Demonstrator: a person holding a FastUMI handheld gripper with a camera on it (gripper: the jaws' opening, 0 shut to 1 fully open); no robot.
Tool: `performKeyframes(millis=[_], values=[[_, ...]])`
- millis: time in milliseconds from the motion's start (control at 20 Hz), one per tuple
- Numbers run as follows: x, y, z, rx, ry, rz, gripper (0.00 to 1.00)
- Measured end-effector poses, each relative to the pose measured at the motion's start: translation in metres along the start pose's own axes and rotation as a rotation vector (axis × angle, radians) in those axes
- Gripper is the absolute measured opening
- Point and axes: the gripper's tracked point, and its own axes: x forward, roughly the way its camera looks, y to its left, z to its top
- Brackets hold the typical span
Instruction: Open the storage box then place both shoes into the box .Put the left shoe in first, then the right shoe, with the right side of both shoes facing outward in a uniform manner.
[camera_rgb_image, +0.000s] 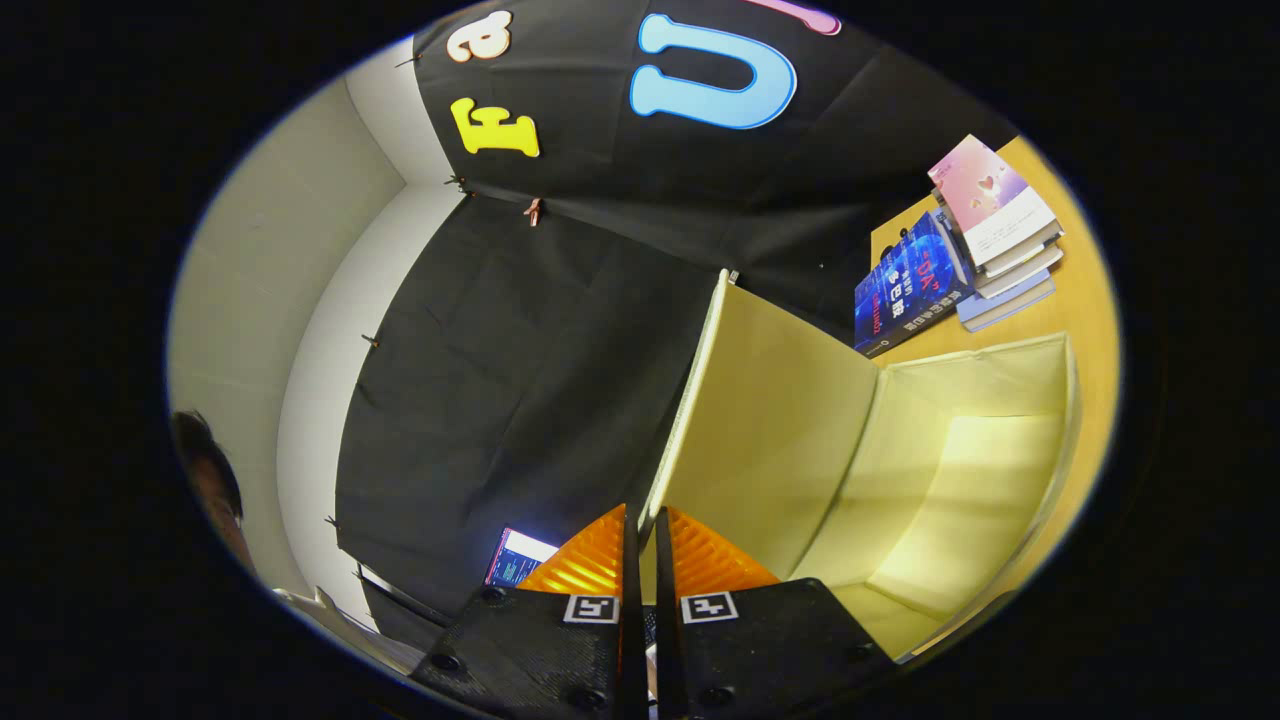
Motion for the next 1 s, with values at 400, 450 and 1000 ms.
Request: performKeyframes(millis=[400,450,1000], values=[[0.069,-0.003,-0.013,0.002,0.03,-0.024,0.08],[0.074,-0.004,-0.017,0.004,0.036,-0.032,0.09],[0.095,-0.025,-0.033,-0.016,0.083,-0.081,0.96]])
